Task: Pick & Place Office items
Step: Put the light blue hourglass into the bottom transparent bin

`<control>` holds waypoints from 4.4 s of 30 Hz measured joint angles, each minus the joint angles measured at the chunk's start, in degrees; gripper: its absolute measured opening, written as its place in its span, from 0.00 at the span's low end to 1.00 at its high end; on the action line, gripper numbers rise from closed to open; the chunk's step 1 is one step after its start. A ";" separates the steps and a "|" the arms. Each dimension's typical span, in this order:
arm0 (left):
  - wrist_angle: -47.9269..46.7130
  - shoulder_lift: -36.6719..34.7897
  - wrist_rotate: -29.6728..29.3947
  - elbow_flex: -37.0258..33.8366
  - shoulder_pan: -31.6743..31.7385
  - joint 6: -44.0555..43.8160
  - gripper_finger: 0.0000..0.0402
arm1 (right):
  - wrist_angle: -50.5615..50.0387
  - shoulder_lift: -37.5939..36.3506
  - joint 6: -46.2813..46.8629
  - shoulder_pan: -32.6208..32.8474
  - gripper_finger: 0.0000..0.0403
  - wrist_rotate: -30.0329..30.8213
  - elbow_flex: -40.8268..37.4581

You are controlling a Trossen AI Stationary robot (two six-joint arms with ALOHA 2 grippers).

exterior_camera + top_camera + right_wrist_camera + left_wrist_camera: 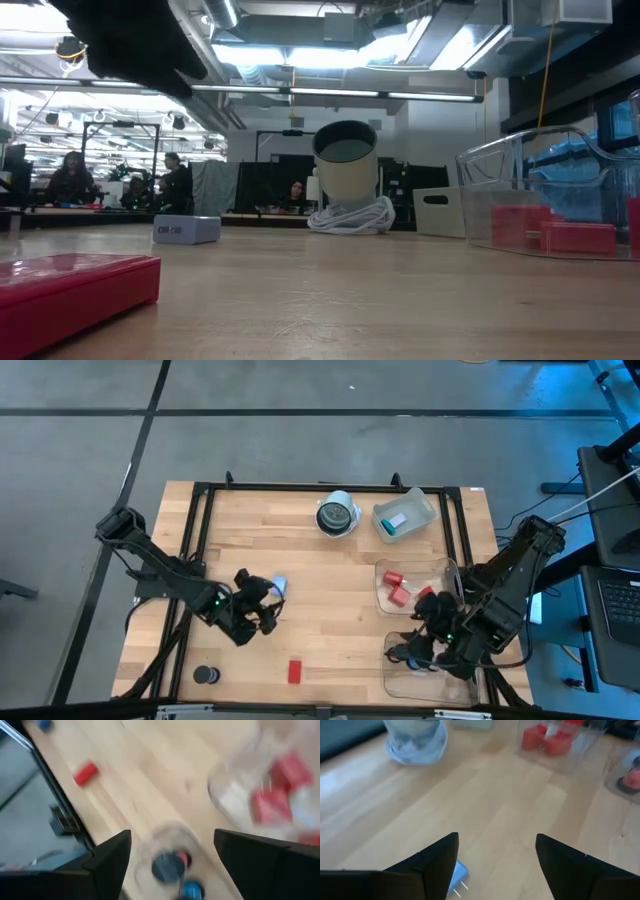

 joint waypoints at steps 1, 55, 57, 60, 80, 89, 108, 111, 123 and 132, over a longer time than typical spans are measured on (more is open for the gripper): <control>-0.05 -0.15 1.90 0.00 0.87 0.22 0.67 | 0.31 0.00 -1.91 -0.19 0.72 2.05 0.38; -33.96 -16.97 34.24 -3.37 2.46 -27.07 0.80 | 3.36 0.07 -26.57 -17.34 0.72 7.29 0.82; -33.96 -15.84 35.00 -3.37 1.25 -28.54 0.80 | 3.36 0.07 -26.59 -17.34 0.72 7.29 0.82; -33.98 -14.06 35.15 -3.37 -0.30 -29.83 0.80 | 3.36 0.07 -26.59 -17.34 0.72 7.29 0.82; -34.00 -7.70 39.51 -3.39 -3.71 -32.60 0.73 | 4.46 0.07 -26.76 -17.34 0.72 7.32 0.82; -34.02 -7.70 40.52 -3.39 -3.69 -32.05 0.55 | 4.43 0.09 -26.74 -17.34 0.72 7.38 0.82; -32.81 -8.36 10.83 10.53 -3.69 -20.12 0.50 | 8.55 0.11 -30.08 -17.34 0.72 12.51 0.82; -26.95 -8.36 0.47 12.85 -3.69 -12.91 0.50 | 13.86 0.11 -38.80 -17.34 0.72 15.75 0.82; 24.72 -6.95 -15.11 13.27 -3.69 38.09 0.50 | 44.70 0.97 -78.73 -17.34 0.72 20.07 0.81; 43.50 -4.52 -3.38 13.31 -3.77 51.95 0.50 | 61.85 4.25 -95.92 -17.55 0.72 15.22 0.80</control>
